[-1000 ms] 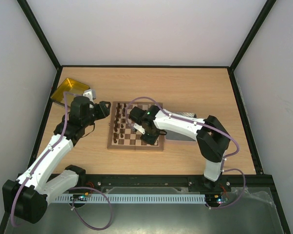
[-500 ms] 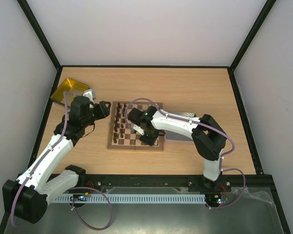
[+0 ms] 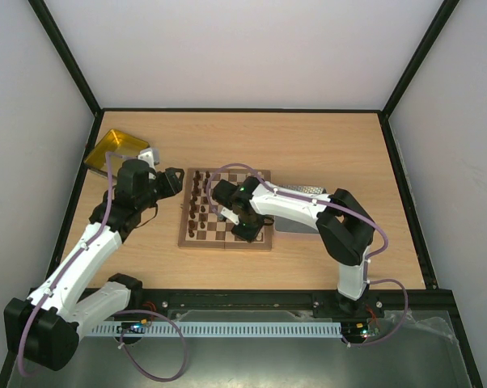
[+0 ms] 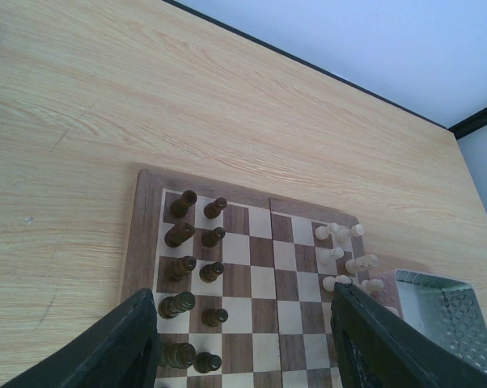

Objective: Set up the chess pieces on the board
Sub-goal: Place the chess piece on the chessboard, then reset both arms

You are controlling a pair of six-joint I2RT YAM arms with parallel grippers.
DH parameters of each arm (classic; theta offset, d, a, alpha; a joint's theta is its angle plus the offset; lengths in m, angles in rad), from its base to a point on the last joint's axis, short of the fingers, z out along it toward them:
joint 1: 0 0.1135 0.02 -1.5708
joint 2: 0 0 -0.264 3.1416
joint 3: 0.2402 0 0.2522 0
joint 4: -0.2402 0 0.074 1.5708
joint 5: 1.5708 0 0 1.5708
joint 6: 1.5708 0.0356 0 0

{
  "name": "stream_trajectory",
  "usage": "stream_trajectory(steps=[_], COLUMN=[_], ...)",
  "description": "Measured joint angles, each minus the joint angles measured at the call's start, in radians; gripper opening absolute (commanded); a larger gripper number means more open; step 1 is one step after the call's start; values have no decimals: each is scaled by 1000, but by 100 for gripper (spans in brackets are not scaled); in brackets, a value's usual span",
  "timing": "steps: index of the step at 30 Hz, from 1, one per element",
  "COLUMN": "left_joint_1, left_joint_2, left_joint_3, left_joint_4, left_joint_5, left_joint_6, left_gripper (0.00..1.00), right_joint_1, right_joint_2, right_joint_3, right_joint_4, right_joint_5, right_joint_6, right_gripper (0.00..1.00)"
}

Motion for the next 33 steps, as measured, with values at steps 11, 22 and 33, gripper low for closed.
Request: stream_trajectory(steps=[11, 22, 33], left_joint_1=[0, -14, -317], left_joint_2=[0, 2, 147], left_joint_3=[0, 4, 116], left_joint_4=[0, -21, -187], left_joint_5=[1, 27, -79], left_joint_6=[0, 33, 80], left_gripper=[59, 59, 58], right_joint_1=[0, -1, -142], right_joint_2=[0, -41, -173], right_joint_3=[15, 114, 117], right_joint_4=[-2, -8, 15], right_joint_5=[-5, 74, 115], right_joint_6=[5, 34, 78], right_gripper=[32, 57, 61])
